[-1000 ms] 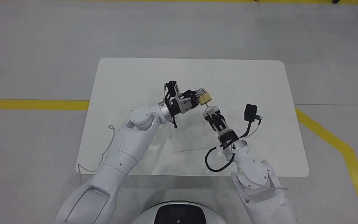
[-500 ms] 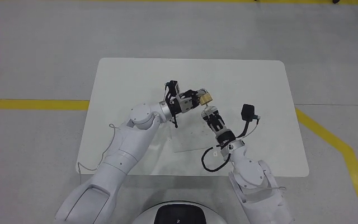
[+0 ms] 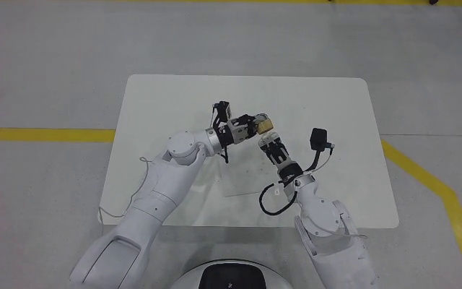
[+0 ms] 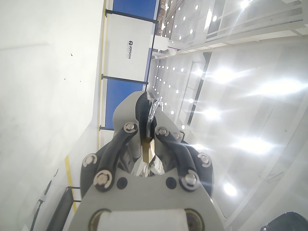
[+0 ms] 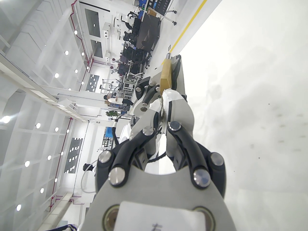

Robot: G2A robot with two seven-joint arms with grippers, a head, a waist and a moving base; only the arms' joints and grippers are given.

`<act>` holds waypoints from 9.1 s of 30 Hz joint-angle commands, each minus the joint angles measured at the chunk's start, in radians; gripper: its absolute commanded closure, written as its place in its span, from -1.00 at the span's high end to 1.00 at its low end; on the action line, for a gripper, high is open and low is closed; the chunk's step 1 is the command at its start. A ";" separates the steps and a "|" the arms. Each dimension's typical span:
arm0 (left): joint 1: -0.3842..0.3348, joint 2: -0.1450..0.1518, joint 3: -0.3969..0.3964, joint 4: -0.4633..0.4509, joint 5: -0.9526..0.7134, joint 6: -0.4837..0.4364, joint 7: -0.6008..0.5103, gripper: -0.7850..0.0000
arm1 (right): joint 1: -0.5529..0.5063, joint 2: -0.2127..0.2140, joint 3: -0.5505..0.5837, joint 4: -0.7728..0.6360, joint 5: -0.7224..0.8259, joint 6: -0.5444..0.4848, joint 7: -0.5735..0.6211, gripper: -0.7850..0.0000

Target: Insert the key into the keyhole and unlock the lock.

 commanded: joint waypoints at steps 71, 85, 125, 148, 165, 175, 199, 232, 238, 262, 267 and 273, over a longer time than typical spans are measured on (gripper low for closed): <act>0.098 0.037 -0.108 -0.100 -0.174 -0.009 0.036 -1.00 | 0.001 -0.021 -0.021 -0.006 0.064 0.005 -0.014 -1.00; 0.138 0.043 -0.121 -0.168 -0.282 0.228 0.127 -1.00 | -0.003 -0.032 0.123 0.013 0.639 -0.275 0.153 -1.00; 0.137 0.028 -0.097 -0.165 -0.369 0.111 0.158 -1.00 | 0.082 -0.033 0.098 0.160 0.533 -0.415 0.143 -1.00; 0.192 0.055 -0.089 -0.259 0.039 -0.232 0.249 -1.00 | 0.134 -0.029 0.108 0.202 0.770 -0.052 0.217 -0.28; 0.190 0.054 -0.099 -0.253 -0.031 -0.260 0.242 -1.00 | 0.138 -0.028 0.088 0.195 0.862 -0.053 0.240 -0.36; 0.176 0.057 -0.091 -0.243 0.011 -0.244 0.244 -1.00 | 0.153 -0.027 0.064 0.203 0.830 -0.083 0.235 -0.39; 0.152 0.058 -0.080 -0.216 0.016 -0.256 0.218 -1.00 | 0.213 -0.033 0.049 0.277 0.960 -0.017 0.213 -1.00; 0.183 0.080 -0.128 -0.241 0.021 -0.362 0.152 -1.00 | 0.231 -0.032 0.128 0.349 1.490 0.238 0.218 -1.00; 0.192 0.083 -0.134 -0.248 0.016 -0.366 0.156 -1.00 | 0.227 -0.028 0.138 0.348 1.503 0.248 0.220 0.86; 0.208 0.122 -0.144 -0.309 0.361 -0.121 0.183 -1.00 | 0.195 -0.015 0.212 0.298 1.352 0.071 0.262 1.00; 0.225 0.142 -0.110 -0.357 0.546 -0.044 0.081 -1.00 | 0.139 0.000 0.327 0.238 1.057 -0.289 0.256 1.00; 0.174 0.144 -0.019 -0.317 0.745 0.016 0.028 -1.00 | 0.095 -0.011 0.356 0.228 0.668 -0.757 0.017 1.00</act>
